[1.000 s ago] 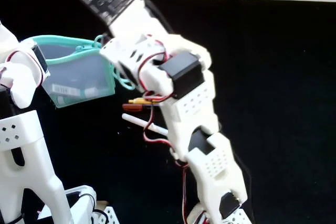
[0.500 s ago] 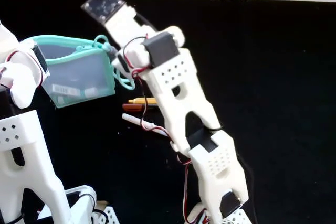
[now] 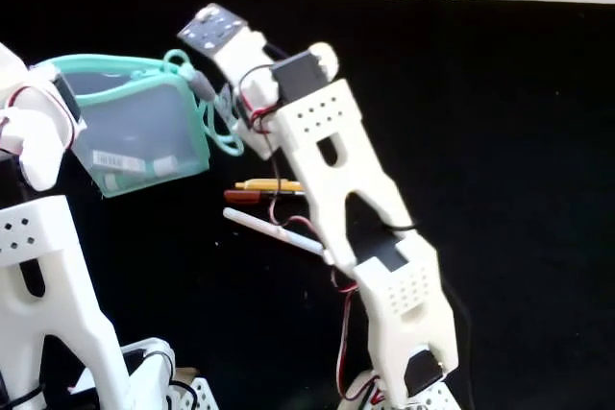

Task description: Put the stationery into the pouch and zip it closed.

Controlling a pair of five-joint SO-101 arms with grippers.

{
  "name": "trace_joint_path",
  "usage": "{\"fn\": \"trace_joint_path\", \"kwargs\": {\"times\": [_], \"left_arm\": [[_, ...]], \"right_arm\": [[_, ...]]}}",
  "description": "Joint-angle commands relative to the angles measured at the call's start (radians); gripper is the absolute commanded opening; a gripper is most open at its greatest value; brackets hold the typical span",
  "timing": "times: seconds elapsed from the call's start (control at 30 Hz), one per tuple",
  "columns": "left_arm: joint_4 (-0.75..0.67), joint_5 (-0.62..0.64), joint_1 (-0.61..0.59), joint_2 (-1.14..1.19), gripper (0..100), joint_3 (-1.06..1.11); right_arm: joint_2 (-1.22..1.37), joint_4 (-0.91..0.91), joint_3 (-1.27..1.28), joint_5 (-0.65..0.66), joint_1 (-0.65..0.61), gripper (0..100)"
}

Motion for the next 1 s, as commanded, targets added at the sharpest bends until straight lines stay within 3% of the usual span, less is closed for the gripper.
{"fn": "trace_joint_path", "kwargs": {"times": [0.0,0.53,0.73,0.97], "left_arm": [[-0.008,0.037,-0.033,0.056,1,0.054],[-0.008,0.043,-0.035,0.056,1,0.054],[-0.008,0.043,-0.035,0.056,1,0.054],[-0.006,0.043,-0.035,0.056,1,0.054]], "right_arm": [[-0.044,0.002,0.031,0.006,0.038,21.1],[-0.045,-0.073,0.432,0.137,0.041,21.1],[-0.044,-0.269,0.562,0.107,0.045,21.1],[-0.042,-0.49,0.728,0.18,0.047,21.1]]}}
